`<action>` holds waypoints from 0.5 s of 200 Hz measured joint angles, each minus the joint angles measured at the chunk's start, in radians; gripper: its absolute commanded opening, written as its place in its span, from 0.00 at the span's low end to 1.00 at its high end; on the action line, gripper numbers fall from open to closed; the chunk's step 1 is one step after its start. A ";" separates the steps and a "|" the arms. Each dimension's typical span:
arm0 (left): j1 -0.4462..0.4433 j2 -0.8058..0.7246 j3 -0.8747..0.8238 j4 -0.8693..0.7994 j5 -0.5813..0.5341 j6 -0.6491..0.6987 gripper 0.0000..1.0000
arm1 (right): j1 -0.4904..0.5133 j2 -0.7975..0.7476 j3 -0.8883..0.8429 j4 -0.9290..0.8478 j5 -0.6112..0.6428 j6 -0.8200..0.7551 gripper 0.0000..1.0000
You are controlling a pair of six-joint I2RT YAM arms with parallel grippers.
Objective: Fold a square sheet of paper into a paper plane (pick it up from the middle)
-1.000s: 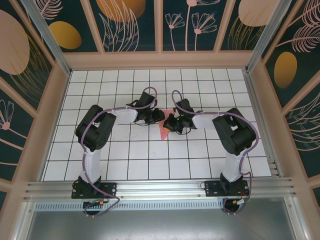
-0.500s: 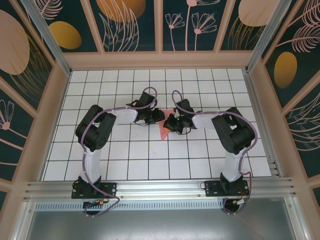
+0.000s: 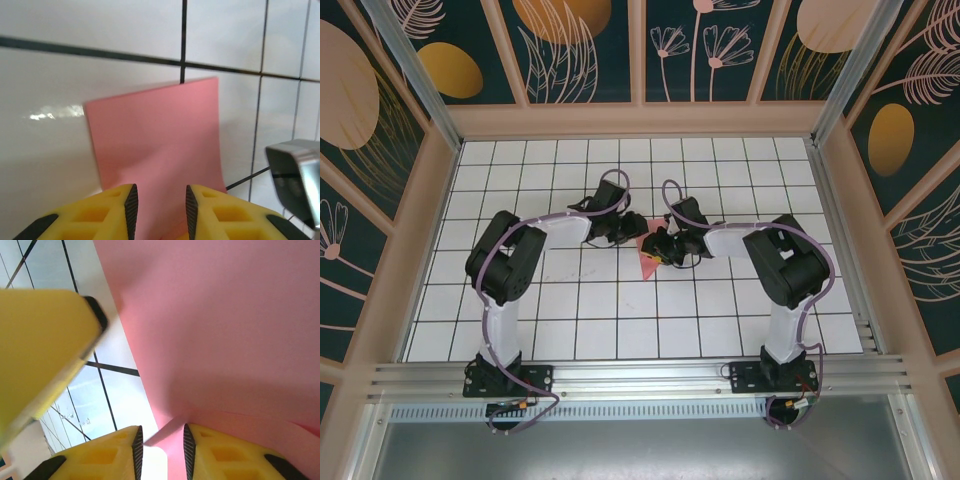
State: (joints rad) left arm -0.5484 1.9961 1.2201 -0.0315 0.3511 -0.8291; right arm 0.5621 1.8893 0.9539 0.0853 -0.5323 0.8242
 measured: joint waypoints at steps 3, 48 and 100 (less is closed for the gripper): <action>0.003 -0.005 0.000 0.000 -0.001 -0.003 0.35 | 0.000 -0.001 0.000 0.000 -0.001 0.000 0.35; 0.059 -0.069 -0.052 0.006 -0.002 -0.021 0.33 | 0.000 -0.002 0.000 0.003 -0.004 -0.001 0.32; 0.064 -0.084 -0.117 0.028 0.017 -0.036 0.24 | -0.003 0.002 -0.007 -0.014 0.020 -0.008 0.10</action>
State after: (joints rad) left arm -0.4843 1.9118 1.1030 -0.0032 0.3679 -0.8654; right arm 0.5587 1.8915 0.9466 0.0708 -0.5121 0.8162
